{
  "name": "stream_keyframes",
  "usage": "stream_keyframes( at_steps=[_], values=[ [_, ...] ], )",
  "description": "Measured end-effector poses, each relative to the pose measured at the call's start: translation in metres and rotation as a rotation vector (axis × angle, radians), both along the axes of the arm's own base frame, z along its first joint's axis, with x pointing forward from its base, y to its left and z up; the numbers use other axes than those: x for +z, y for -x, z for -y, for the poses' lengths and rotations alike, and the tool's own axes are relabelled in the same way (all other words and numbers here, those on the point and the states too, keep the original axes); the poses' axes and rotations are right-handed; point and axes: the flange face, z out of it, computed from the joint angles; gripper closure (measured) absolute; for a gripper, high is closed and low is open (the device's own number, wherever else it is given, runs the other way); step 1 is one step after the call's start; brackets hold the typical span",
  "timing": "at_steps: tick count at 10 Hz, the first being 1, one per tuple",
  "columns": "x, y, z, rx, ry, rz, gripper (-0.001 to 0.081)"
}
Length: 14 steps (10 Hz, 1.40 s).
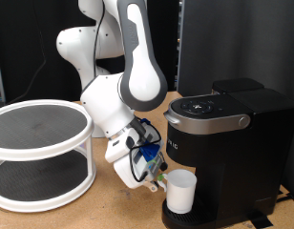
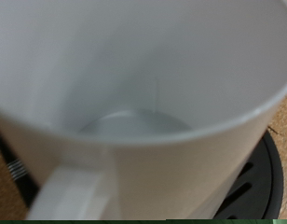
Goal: Make a cup of coffee with the keurig machine
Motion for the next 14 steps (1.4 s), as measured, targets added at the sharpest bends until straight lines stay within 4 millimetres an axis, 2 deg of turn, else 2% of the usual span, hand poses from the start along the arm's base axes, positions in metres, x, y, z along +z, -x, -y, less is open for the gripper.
stream_keyframes(
  at_steps=[1, 2, 7, 10, 11, 14],
  values=[
    [0.002, 0.005, 0.003, 0.004, -0.001, 0.009, 0.0061],
    [0.007, 0.011, 0.006, 0.001, -0.018, 0.02, 0.0017],
    [0.05, 0.037, 0.028, 0.023, -0.124, 0.017, 0.0001],
    [0.046, 0.044, 0.027, 0.088, -0.129, -0.01, 0.0001],
    [0.051, 0.047, 0.026, 0.103, -0.164, -0.022, 0.0001],
    [0.084, 0.052, 0.021, 0.074, -0.242, -0.001, 0.0001]
  ],
)
